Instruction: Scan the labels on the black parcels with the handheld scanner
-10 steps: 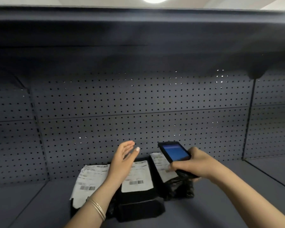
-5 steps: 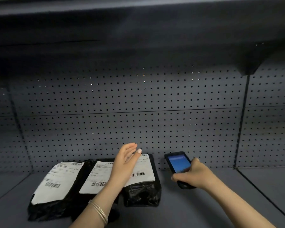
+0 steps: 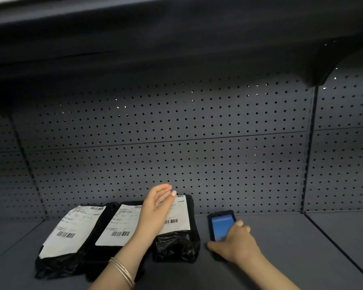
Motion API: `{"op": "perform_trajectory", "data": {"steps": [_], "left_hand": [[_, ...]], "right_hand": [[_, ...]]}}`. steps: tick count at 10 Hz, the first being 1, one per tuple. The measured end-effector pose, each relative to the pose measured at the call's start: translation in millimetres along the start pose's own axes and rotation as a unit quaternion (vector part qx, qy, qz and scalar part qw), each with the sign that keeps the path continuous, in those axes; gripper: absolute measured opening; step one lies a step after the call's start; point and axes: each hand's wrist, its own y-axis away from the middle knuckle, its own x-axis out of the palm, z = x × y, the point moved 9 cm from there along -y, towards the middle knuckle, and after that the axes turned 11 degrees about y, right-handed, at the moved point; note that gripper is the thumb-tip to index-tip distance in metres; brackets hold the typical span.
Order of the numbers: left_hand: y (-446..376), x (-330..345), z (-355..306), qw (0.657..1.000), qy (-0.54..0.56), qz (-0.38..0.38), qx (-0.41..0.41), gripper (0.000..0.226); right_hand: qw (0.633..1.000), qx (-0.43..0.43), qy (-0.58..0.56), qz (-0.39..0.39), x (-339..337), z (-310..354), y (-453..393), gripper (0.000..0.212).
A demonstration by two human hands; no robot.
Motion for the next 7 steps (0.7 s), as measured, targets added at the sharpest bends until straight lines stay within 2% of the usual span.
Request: {"op": "perform_trajectory", "data": {"steps": [3,5,6,7], "left_hand": [[3.3,-3.7,-2.2,1.0,-0.008,-0.008,0.001,0.023],[8.4,-6.5,-11.3,1.0,-0.005,-0.013,0.0,0.023],[15.1,-10.2,-25.4,1.0,-0.008,-0.006,0.009,0.026],[14.1,-12.9,-30.1,0.998,0.051,0.018,-0.016,0.034]], "right_hand": [[0.994,0.021,0.104,-0.025,2.1,-3.7,-2.7,0.109],[0.989,0.0,0.14,-0.04,-9.7,4.8,-5.4,0.117],[0.988,-0.048,0.113,-0.092,-34.1,25.2,-0.1,0.103],[0.986,-0.111,0.022,-0.12,-58.2,46.7,6.5,0.087]]}}
